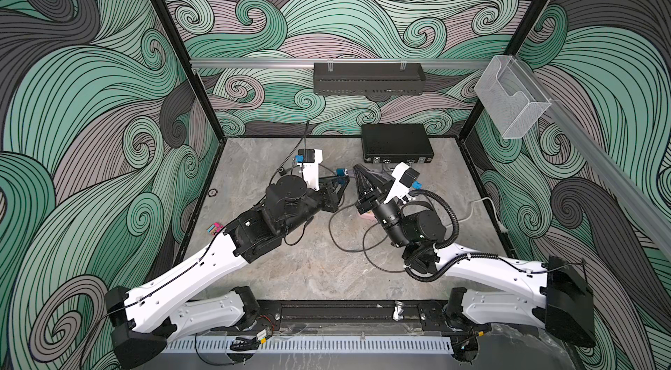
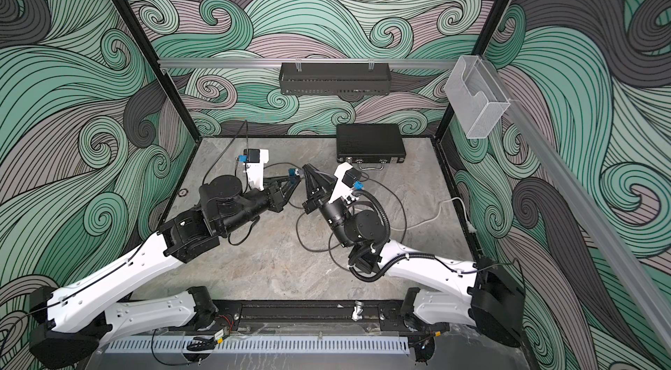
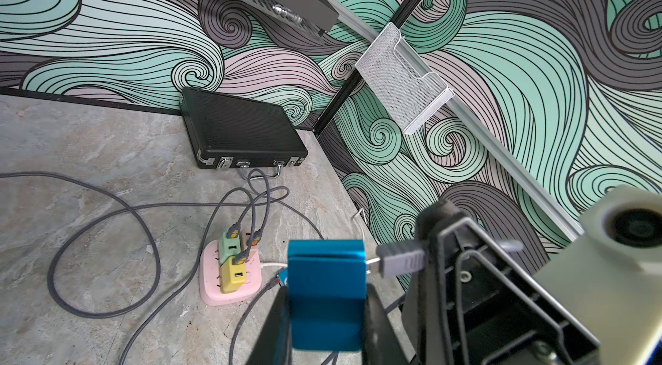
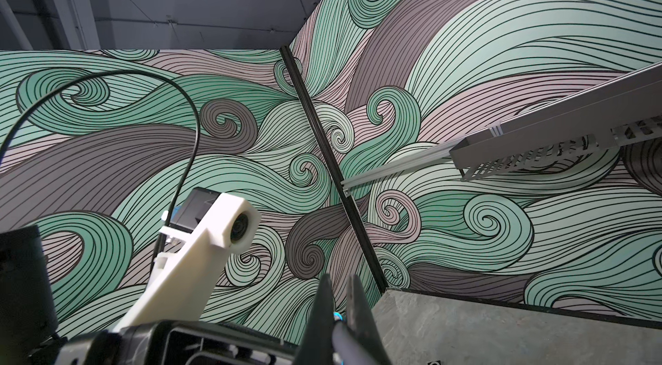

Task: Charge mp3
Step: Insert the charging cable into the MP3 player.

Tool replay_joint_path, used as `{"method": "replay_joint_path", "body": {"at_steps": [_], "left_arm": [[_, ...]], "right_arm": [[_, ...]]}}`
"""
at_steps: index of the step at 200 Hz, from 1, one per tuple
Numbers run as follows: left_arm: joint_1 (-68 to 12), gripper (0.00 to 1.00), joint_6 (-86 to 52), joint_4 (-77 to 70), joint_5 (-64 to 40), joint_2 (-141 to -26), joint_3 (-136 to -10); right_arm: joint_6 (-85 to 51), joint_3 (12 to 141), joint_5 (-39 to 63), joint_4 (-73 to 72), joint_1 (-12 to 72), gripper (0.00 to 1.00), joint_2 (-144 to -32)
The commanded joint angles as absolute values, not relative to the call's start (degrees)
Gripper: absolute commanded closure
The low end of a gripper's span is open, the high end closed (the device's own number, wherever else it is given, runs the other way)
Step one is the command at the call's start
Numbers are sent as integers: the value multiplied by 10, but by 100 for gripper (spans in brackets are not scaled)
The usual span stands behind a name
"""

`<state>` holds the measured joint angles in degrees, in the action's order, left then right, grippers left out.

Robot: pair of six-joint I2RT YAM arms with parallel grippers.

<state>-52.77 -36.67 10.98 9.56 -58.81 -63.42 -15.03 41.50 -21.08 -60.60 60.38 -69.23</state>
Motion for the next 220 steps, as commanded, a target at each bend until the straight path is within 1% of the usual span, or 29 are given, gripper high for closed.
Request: {"method": "replay_joint_path", "body": {"at_steps": [1,95,128,176,220], "left_arm": [[-537,81,-354,79,90,-588,-666],[-540,81,-344,82,98,-596,-674],[-544,81,-339,76,100,-593,-673],[-547,81,-314,64,87,-599,-682],[-547,81,-313,71,90,-605,-693]], "right_arm": [[-126,403,-233,-586,610,100,-691],[-96,402,-233,-583,638,100,-693],[-77,402,-254,-585,654,100,-699],[-89,406,-248,-553,657,100,-709],[-91,419,-238,-496,657,100,-718]]}}
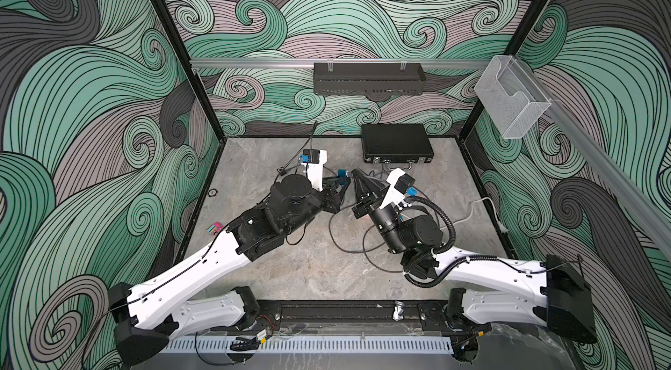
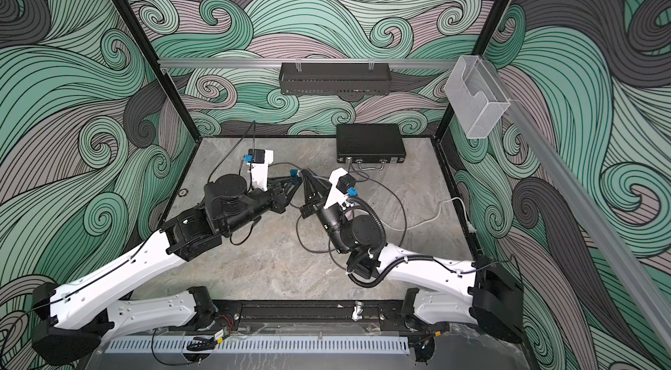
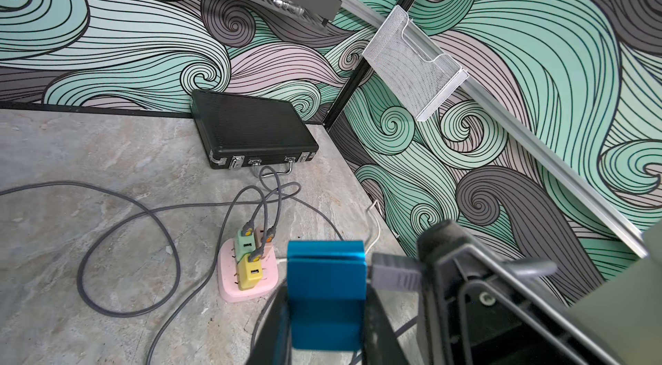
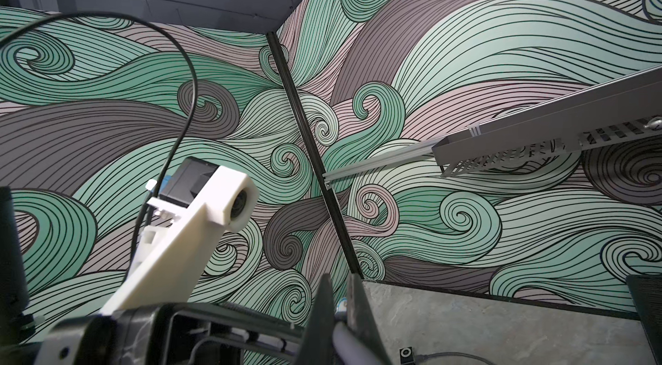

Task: Charge mp3
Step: Insert the charging cable into the MP3 player.

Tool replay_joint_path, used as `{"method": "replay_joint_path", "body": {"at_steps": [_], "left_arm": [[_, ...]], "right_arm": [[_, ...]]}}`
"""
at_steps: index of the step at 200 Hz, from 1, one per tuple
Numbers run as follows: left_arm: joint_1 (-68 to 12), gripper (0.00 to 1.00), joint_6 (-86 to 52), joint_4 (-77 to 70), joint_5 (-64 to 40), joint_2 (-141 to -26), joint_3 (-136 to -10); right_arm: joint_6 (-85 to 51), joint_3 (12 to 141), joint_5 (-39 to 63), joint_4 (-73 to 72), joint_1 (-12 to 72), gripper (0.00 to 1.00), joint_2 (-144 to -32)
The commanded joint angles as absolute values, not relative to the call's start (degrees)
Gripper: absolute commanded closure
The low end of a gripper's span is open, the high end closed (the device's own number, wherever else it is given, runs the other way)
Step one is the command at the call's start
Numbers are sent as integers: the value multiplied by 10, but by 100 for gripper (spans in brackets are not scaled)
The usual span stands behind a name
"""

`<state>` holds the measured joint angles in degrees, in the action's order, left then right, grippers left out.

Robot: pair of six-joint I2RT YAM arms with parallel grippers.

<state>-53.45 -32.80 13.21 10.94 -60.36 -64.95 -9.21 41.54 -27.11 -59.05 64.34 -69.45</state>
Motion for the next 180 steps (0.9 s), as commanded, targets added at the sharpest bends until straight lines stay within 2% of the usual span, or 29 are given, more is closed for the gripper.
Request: {"method": "replay_joint_path", "body": {"at_steps": [1,16,23,36,45,59,90,123,163,180], "left_arm": [[-547,81,-313,71,90,-605,-693],[-547,81,-315,67,90,-601,-694],[-547,81,-316,67,94,-600,-695],[-547,81,-319,78,112,-596,-699],[-547,81,-321,92,131,-594,-702],[-547,82,-323,108,157,-591,-704],[-545,81,-354,180,252,-588,-712],[-535,81,-330,221,345,-587,-693],[-436,79,-430,346,394,-570,-652],[-378,78,-475,386,383,-546,-621]], "right_arm": [[-91,420,-238,-495,657,100,-718],[-91,419,-238,-495,657,97,-722],[-91,418,-238,-497,657,87,-725],[-92,419,-232,-500,657,61,-728],[-91,420,-220,-501,657,52,-728],[-89,423,-196,-498,657,43,-723],[-96,417,-152,-479,656,33,-685],[-143,450,-66,-345,648,31,-636],[-252,504,106,-179,601,26,-635],[-264,520,136,-136,591,25,-629]]}}
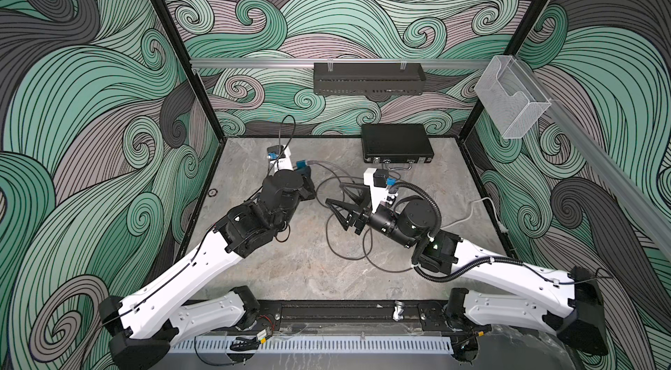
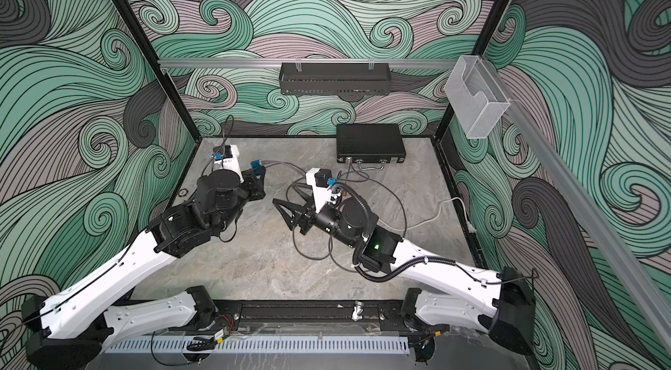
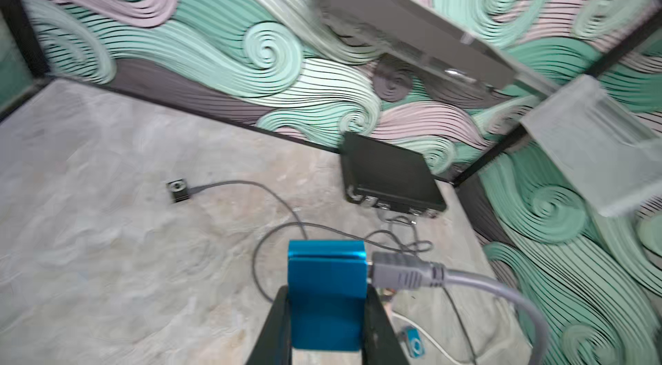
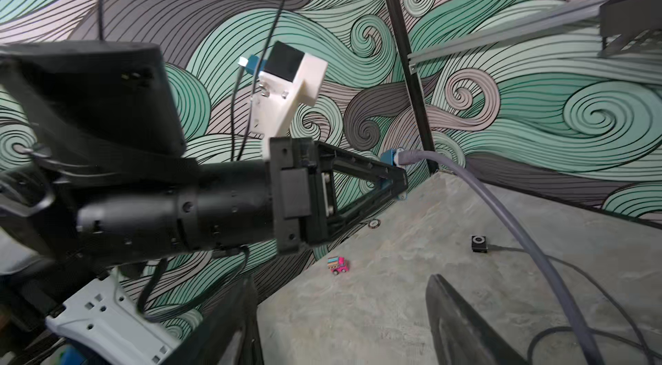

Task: Charge mp3
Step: Insert the charging cable into the MP3 player, then place the MP3 player at the center of the board.

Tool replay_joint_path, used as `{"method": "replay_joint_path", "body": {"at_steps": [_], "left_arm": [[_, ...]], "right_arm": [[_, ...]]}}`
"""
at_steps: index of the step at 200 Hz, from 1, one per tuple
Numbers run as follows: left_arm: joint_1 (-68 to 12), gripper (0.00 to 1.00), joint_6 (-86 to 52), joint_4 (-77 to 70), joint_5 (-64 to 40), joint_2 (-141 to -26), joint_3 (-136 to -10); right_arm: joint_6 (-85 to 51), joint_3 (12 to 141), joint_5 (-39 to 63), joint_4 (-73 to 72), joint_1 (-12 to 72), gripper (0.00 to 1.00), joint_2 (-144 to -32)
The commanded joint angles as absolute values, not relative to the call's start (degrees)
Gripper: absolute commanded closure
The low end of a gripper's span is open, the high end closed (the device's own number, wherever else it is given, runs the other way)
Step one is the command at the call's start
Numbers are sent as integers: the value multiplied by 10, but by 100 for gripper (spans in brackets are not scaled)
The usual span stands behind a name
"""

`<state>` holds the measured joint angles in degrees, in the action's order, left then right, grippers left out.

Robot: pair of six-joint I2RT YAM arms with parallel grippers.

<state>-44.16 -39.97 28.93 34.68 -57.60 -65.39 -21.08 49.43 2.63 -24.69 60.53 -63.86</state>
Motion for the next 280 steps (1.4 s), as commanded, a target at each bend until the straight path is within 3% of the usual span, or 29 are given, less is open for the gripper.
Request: {"method": "replay_joint_path", "body": {"at_steps": [1,27,57,125,206,280], "left_arm": [[-374,78,-475,387,382,-545,-619],[-296,76,-493,436,367,-506,-581],[-224,76,-501,466,354,-490,-538],[-60,76,-501,360,237,-588,-445],[-25,76,-494,231,164,-830,-475],[-25,70,-472,150,116,-966,-500]], "right_arm": [[-264,521,136,-133,590,25,-628],[-275,548,134,-72,551,24,-604],[-299,588,122,-18,451,22,-606],[-347,676,186,52,257,24,-757],[-350,668,183,101,101,24,-793],[-315,634,134,151,48,24,-783]]}}
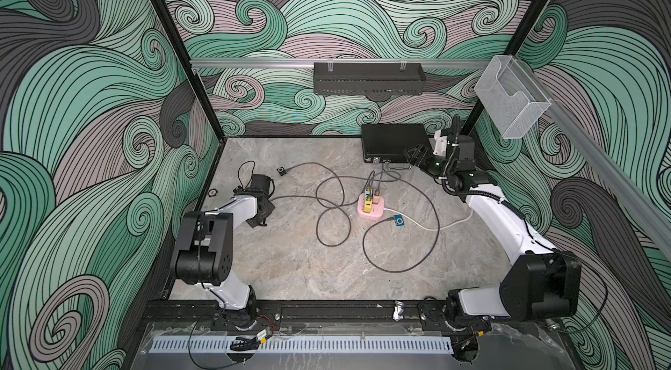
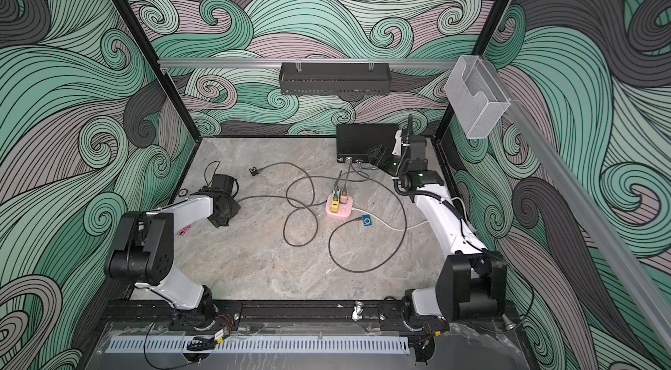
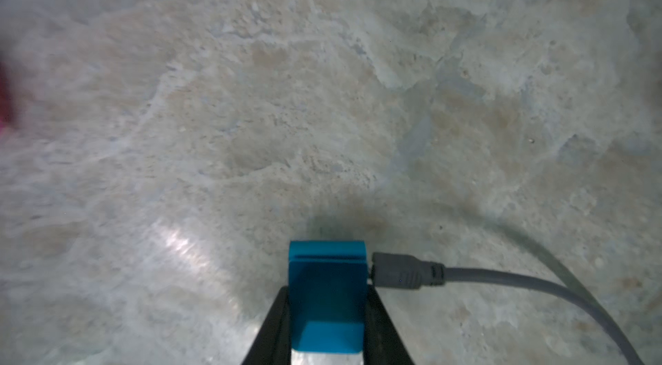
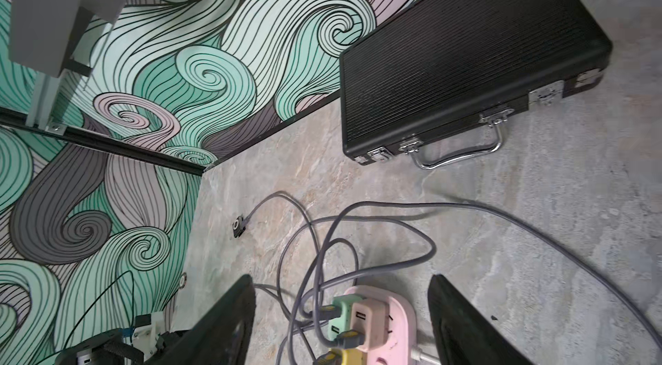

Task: Charge mp3
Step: Place the MP3 player at the center of the board.

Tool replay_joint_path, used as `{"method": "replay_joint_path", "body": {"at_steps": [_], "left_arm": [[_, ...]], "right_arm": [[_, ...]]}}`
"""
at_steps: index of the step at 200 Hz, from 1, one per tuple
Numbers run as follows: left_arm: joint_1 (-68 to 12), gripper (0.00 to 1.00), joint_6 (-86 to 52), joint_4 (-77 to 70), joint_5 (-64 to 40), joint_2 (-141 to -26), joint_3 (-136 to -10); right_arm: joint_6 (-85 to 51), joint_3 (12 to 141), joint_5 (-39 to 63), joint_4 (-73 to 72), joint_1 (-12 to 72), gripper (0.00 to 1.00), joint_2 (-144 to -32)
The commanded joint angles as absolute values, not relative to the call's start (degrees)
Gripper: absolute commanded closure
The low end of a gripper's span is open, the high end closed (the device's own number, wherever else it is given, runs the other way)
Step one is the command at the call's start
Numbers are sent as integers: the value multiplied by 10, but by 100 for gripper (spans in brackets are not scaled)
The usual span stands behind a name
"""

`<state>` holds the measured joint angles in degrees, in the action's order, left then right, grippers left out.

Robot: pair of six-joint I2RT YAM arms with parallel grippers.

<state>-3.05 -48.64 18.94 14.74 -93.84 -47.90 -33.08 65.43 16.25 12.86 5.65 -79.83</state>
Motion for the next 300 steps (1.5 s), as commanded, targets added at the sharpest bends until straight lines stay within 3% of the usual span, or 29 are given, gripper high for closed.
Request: {"method": "replay_joint_path", "body": {"at_steps": [1,93,159,219,222,223,225,230,300], "left_arm": [[-25,70,-472,150,115,-967,-501],[-26,44,-417,168,52,-951,-538],[-25,41,-348,258,62,-774,-543],[-24,34,-241,197,92,-671,-497],[-24,28,-237,195,92,-665,-496],[-24,18,-235,194,92,-664,-496],[-24,7,-232,192,92,-661,-495],[-24,1,-221,187,90,-653,-493],[-25,1,-47,34,60,-604,-388]], "right_arm": [[-315,633,133,151,48,24,-782],[-261,582,91,195,15,22,-746],[-201,515,36,191,11,21,-687],[-164,474,25,115,1,17,-696],[-161,474,25,115,1,17,-695],[-160,474,25,115,1,16,-694],[-157,475,25,116,1,16,-694],[-150,476,23,118,1,14,-691],[-81,407,-40,43,-10,7,-657]]}}
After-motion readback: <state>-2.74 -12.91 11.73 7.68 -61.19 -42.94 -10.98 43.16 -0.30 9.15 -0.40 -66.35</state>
